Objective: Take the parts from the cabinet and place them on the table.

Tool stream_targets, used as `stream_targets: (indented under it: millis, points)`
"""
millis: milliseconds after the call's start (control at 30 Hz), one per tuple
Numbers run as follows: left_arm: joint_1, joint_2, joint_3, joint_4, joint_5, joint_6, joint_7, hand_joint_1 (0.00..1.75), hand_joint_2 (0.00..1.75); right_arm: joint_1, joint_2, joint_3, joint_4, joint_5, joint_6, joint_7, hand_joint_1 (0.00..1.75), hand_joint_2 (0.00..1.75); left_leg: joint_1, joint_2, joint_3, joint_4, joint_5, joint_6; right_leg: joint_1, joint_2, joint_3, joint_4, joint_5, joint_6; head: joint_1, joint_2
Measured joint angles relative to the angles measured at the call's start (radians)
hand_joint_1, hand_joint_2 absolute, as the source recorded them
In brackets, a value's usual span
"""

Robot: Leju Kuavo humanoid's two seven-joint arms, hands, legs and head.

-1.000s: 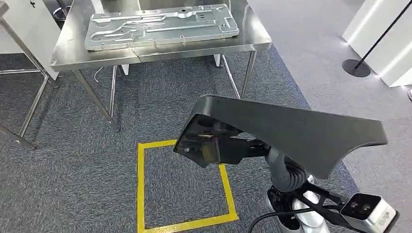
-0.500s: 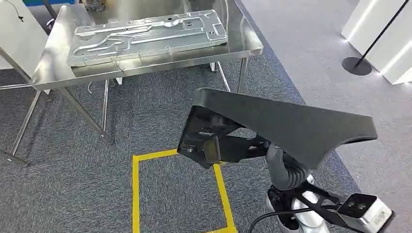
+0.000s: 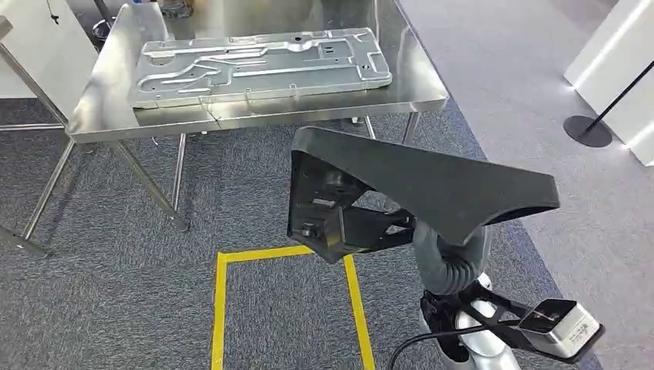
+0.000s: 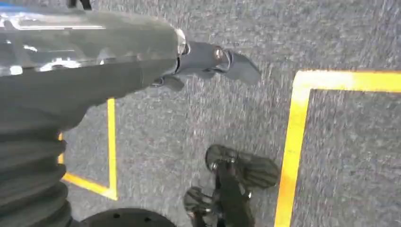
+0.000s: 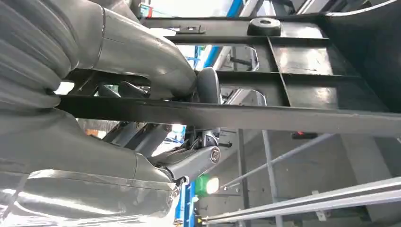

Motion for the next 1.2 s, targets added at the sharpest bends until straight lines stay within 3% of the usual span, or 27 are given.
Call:
stream_targets:
  millis: [33,67,133,167,200,233,267,333,367,400,467,500,533,567,600,667,700,733,800,867,933,1000,1033,1067,1133,1167,1200]
  points:
    - [0.001,0.0,0.0,0.0,0.0,-0.001,0.0,0.0,1.75,0.0,-0.002,0.001,0.0,-0.001,0.0,0.0,1.75,1.75,0.002,-0.002,0.011,0.0,-0.008,-0.003,-0.003,0.0,-0.005,-0.023,0.015,0.004,0.0,0.0]
    - [0.002,0.0,0.0,0.0,0.0,-0.003,0.0,0.0,1.75,0.0,-0.004,0.002,0.0,-0.001,0.0,0.0,1.75,1.75,0.003,-0.004,0.024,0.0,-0.018,-0.006,-0.006,0.0,0.006,-0.081,0.056,0.006,0.0,0.0]
    - [0.001,0.0,0.0,0.0,0.0,-0.008,-0.001,0.0,1.75,0.0,-0.008,0.002,0.0,-0.002,0.0,0.0,1.75,1.75,0.006,-0.005,0.052,0.0,-0.039,-0.017,-0.01,-0.001,0.053,-0.245,0.189,0.005,0.0,0.0]
    - [0.001,0.0,0.0,0.0,0.0,-0.009,-0.002,0.0,1.75,0.0,-0.01,0.003,0.002,-0.002,0.0,0.0,1.75,1.75,0.005,-0.006,0.064,0.006,-0.051,-0.024,-0.008,-0.006,0.054,-0.271,0.219,-0.001,0.0,0.0]
    - [0.0,0.0,0.0,0.0,0.0,-0.009,-0.003,0.0,1.75,-0.003,-0.011,0.005,0.003,-0.003,0.0,0.001,1.75,1.75,0.004,-0.008,0.063,0.001,-0.056,-0.031,-0.001,-0.009,0.057,-0.271,0.186,-0.014,0.001,0.0]
    - [0.0,0.0,0.0,0.0,0.0,-0.009,-0.003,0.0,1.75,-0.003,-0.012,0.006,0.002,-0.002,0.0,0.001,1.75,1.75,0.004,-0.005,0.065,-0.005,-0.064,-0.04,0.001,-0.007,0.062,-0.274,0.204,-0.022,0.0,0.0]
    - [0.0,0.0,0.0,0.0,0.0,-0.009,-0.004,0.0,1.75,-0.003,-0.013,0.006,0.002,-0.002,0.0,0.001,1.75,1.75,0.004,-0.004,0.079,0.007,-0.059,-0.048,-0.003,-0.003,0.065,-0.279,0.204,-0.028,0.0,0.0]
    - [-0.002,0.001,0.0,0.0,0.005,-0.009,-0.005,0.0,1.75,-0.003,-0.013,0.012,-0.002,-0.002,0.0,0.0,1.75,1.75,0.009,-0.003,0.078,0.031,-0.066,-0.056,-0.005,-0.002,0.092,-0.285,0.197,-0.044,0.0,0.0]
    - [-0.004,0.001,0.0,0.0,0.006,-0.009,-0.006,0.0,1.75,-0.003,-0.013,0.014,-0.004,0.001,-0.001,0.0,1.75,1.75,0.01,-0.003,0.056,0.076,-0.075,-0.058,-0.005,-0.002,0.1,-0.286,0.193,-0.049,0.0,0.0]
    - [-0.005,0.0,0.0,0.0,0.007,-0.009,-0.006,0.0,1.75,-0.002,-0.014,0.019,-0.008,0.003,-0.002,0.0,1.75,1.75,0.01,-0.003,0.014,0.145,-0.095,-0.061,-0.005,-0.002,0.104,-0.286,0.188,-0.053,0.0,0.0]
    - [-0.002,-0.001,0.0,0.0,0.007,-0.01,-0.006,0.0,1.75,0.01,-0.015,0.033,-0.011,0.018,-0.019,-0.001,1.75,1.75,0.01,-0.003,-0.083,0.284,-0.162,-0.066,-0.001,0.0,0.115,-0.286,0.175,-0.057,0.0,0.0]
    - [0.002,0.0,0.0,0.0,0.007,-0.01,-0.006,0.0,1.75,0.016,-0.015,0.039,-0.011,0.024,-0.025,-0.001,1.75,1.75,0.01,-0.003,-0.113,0.31,-0.178,-0.067,0.001,0.003,0.122,-0.286,0.168,-0.058,0.0,0.0]
    - [0.005,0.0,0.0,0.0,0.008,-0.009,-0.006,0.0,1.75,0.02,-0.016,0.042,-0.012,0.026,-0.031,-0.001,1.75,1.75,0.01,-0.003,-0.121,0.297,-0.168,-0.065,0.002,0.005,0.13,-0.286,0.161,-0.058,0.0,0.0]
    - [0.005,0.0,0.0,0.0,0.008,-0.008,-0.005,0.0,1.75,0.022,-0.017,0.048,-0.016,0.03,-0.037,0.0,1.75,1.75,0.009,-0.003,-0.113,0.247,-0.133,-0.06,0.003,0.006,0.141,-0.286,0.153,-0.057,0.0,0.0]
    - [0.005,0.0,0.0,0.0,0.008,-0.007,-0.005,0.0,1.75,0.022,-0.018,0.053,-0.021,0.031,-0.039,-0.001,1.75,1.75,0.008,-0.003,-0.092,0.173,-0.08,-0.055,0.004,0.007,0.152,-0.286,0.146,-0.056,0.0,0.0]
    - [0.006,0.001,0.0,0.0,0.009,-0.006,-0.004,0.0,1.75,0.021,-0.019,0.06,-0.029,0.031,-0.039,-0.001,1.75,1.75,0.0,-0.001,-0.05,0.029,0.037,-0.032,0.004,0.005,0.168,-0.289,0.131,-0.052,0.0,0.0]
    - [0.006,0.001,0.0,0.001,0.01,-0.005,-0.003,0.0,1.75,0.022,-0.02,0.065,-0.029,0.03,-0.039,0.0,1.75,1.75,-0.006,-0.001,-0.051,0.037,-0.024,-0.032,0.007,0.011,0.171,-0.287,0.126,-0.044,0.0,0.0]
    - [0.005,0.001,0.001,0.001,0.01,-0.003,-0.002,0.0,1.75,0.023,-0.021,0.068,-0.03,0.03,-0.039,0.0,1.75,1.75,-0.008,-0.002,-0.048,0.034,-0.02,-0.026,0.005,0.01,0.172,-0.293,0.12,-0.034,0.0,0.0]
    - [0.008,0.001,0.001,0.001,0.011,-0.001,-0.001,0.0,1.75,0.024,-0.024,0.071,-0.034,0.03,-0.038,-0.001,1.75,1.75,-0.004,-0.006,-0.033,0.013,0.004,-0.009,0.009,0.01,0.184,-0.276,0.137,-0.018,0.0,0.0]
    - [0.008,0.0,0.001,0.001,0.015,0.0,-0.002,0.0,1.75,0.021,-0.024,0.072,-0.037,0.029,-0.035,0.0,1.75,1.75,0.002,-0.007,0.0,0.004,0.008,-0.004,0.006,0.009,0.178,-0.236,0.115,-0.009,0.0,0.0]
    - [0.004,-0.001,0.002,0.001,0.018,0.002,-0.003,0.0,1.75,0.018,-0.026,0.072,-0.038,0.027,-0.036,-0.001,1.75,1.75,0.001,-0.007,0.008,0.004,0.0,0.003,0.002,0.009,0.1,-0.111,0.066,-0.005,0.0,0.0]
    - [0.006,-0.001,0.002,0.001,0.018,0.001,-0.003,0.0,1.75,0.02,-0.029,0.074,-0.038,0.027,-0.038,-0.001,1.75,1.75,0.0,-0.009,0.016,0.004,-0.014,0.003,0.0,0.009,0.013,-0.008,0.009,-0.002,0.0,0.0]
    - [0.008,-0.001,0.002,0.001,0.018,0.001,-0.003,0.0,1.75,0.02,-0.029,0.074,-0.038,0.026,-0.039,-0.001,1.75,1.75,0.001,-0.01,0.025,0.004,-0.022,0.002,-0.001,0.009,-0.005,-0.012,0.015,-0.001,0.0,0.0]
    - [0.009,-0.001,0.002,0.001,0.018,0.0,-0.003,0.0,1.75,0.02,-0.03,0.075,-0.038,0.026,-0.04,-0.001,1.75,1.75,0.001,-0.011,0.036,0.005,-0.031,0.0,-0.001,0.008,-0.003,-0.052,0.043,-0.001,0.0,0.0]
    - [0.01,-0.003,0.002,0.001,0.018,-0.002,-0.003,0.0,1.75,0.019,-0.032,0.079,-0.038,0.026,-0.042,-0.001,1.75,1.75,0.001,-0.012,0.064,0.004,-0.052,-0.006,-0.001,0.008,0.039,-0.204,0.159,-0.004,0.0,0.0]
    - [0.011,-0.004,0.002,0.001,0.018,-0.002,-0.004,0.0,1.75,0.019,-0.033,0.08,-0.037,0.024,-0.043,-0.001,1.75,1.75,0.001,-0.013,0.067,0.003,-0.062,-0.01,0.001,0.005,0.05,-0.272,0.235,-0.012,0.0,0.0]
    - [0.009,-0.005,0.002,0.001,0.018,-0.002,-0.005,0.0,1.75,0.019,-0.035,0.082,-0.036,0.022,-0.044,-0.001,1.75,1.75,-0.001,-0.014,0.076,0.004,-0.069,-0.017,0.01,0.003,0.047,-0.271,0.206,-0.015,0.0,0.0]
